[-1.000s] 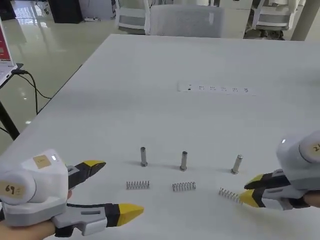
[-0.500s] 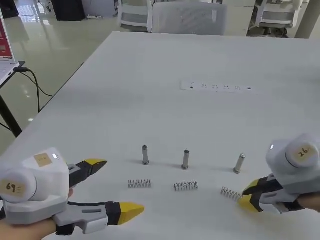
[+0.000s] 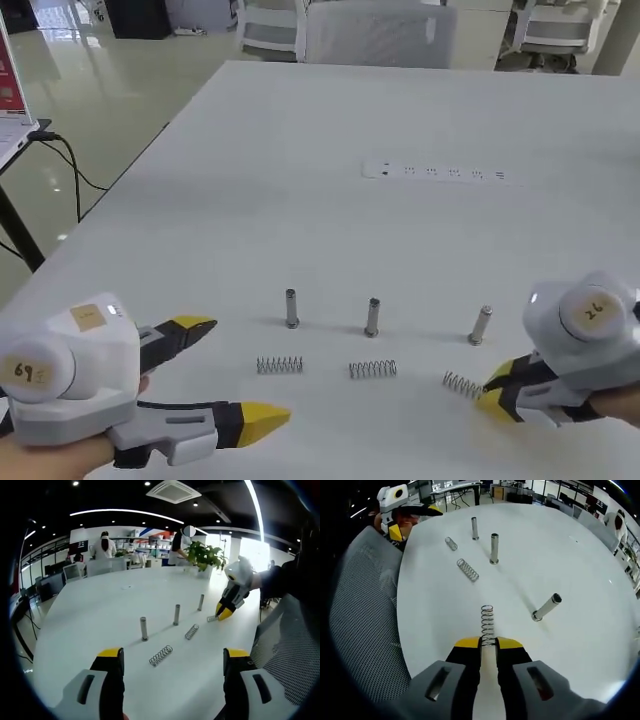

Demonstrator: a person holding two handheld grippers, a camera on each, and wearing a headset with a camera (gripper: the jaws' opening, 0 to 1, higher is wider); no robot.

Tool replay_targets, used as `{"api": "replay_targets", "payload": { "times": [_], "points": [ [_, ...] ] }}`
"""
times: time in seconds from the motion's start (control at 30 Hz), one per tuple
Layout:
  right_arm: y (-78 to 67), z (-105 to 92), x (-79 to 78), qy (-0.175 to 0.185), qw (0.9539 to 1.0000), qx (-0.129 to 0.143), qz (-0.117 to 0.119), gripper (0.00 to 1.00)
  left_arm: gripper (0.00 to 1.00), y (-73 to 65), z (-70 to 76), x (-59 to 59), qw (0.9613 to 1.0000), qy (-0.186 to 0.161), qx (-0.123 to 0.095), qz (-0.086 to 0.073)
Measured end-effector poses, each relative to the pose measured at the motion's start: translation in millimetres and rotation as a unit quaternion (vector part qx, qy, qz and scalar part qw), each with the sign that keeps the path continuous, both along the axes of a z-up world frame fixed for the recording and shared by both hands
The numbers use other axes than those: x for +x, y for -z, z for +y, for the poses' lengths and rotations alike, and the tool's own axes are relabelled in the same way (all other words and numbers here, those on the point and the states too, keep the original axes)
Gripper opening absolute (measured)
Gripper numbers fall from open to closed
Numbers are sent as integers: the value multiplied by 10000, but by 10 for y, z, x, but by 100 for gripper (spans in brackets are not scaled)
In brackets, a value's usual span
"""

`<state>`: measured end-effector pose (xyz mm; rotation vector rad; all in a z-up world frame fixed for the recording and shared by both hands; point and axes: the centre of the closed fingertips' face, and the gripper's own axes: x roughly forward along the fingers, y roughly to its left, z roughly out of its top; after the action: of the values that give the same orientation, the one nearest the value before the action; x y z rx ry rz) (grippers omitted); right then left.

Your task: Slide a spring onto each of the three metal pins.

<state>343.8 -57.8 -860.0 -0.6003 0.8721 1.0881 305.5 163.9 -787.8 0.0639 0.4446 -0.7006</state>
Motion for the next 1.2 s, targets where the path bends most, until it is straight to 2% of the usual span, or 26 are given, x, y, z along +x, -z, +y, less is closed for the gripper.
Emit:
{"api": "replay_targets", "payload": {
  "times": [0.23, 0.5, 0.63, 0.8, 0.93, 1.2],
  "points": [
    [-179, 126, -79, -178, 9998, 65, 1, 13, 73, -24, -71, -39, 9998, 184, -35, -3],
    [-390, 310, -163, -452, 9988, 198, 27, 13, 62, -90, -260, -92, 9975, 703, -14, -8],
    [-454, 392, -206, -583, 9980, 219, 53, 13, 56, -139, -374, -91, 9946, 1040, 7, -38],
    [-522, 454, -238, -760, 9969, 182, 43, 13, 56, -208, -489, -65, 9906, 1366, 81, -59],
    [-624, 535, -257, -927, 9955, 186, -15, 13, 53, -270, -610, -34, 9857, 1675, 131, -111],
    [-739, 677, -268, -1218, 9924, 165, -70, 13, 48, -224, -804, 8, 9794, 2007, 202, -51]
  ]
}}
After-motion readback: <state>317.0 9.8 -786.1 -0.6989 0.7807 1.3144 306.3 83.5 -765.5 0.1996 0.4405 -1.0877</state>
